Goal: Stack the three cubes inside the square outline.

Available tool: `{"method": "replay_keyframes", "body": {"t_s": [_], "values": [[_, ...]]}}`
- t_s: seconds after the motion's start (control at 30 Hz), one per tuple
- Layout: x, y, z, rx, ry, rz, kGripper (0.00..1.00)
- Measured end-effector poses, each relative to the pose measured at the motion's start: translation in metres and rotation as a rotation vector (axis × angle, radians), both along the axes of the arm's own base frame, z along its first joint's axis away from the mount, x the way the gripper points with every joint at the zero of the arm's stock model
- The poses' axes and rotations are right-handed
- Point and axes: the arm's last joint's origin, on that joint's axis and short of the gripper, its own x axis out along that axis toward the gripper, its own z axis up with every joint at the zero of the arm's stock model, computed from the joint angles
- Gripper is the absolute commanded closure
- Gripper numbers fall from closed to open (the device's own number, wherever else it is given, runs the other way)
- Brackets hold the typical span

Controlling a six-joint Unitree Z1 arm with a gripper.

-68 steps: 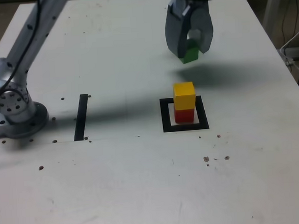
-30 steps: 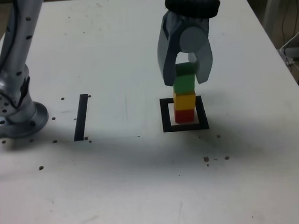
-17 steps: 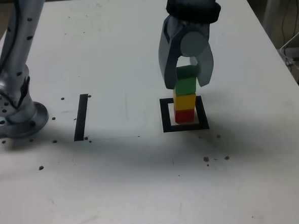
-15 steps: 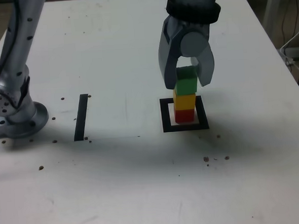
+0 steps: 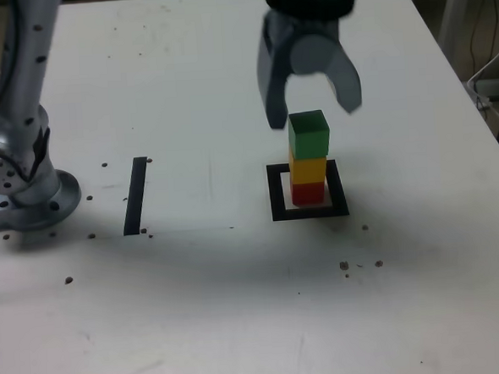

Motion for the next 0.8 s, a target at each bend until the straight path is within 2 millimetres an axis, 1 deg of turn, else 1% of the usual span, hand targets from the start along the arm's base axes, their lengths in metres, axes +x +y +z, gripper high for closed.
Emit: {"method": "replay_keyframes", "body": {"t_s": [0.1, 0.17, 0.33, 0.47, 0.63, 0.7, 0.8], "values": [[-0.021, 0.002, 0.013, 0.018, -0.017, 0.009, 0.01], [-0.036, 0.005, 0.015, 0.024, -0.004, 0.02, 0.01], [-0.073, 0.011, 0.012, 0.029, 0.024, 0.04, 0.01], [-0.097, 0.012, 0.006, 0.036, 0.019, 0.033, 0.01], [-0.119, 0.015, -0.013, 0.058, -0.017, 0.012, 0.01], [-0.128, 0.016, -0.023, 0.06, 0.004, 0.015, 0.0], [-0.139, 0.025, -0.04, 0.07, -0.013, 0.027, 0.0]]}}
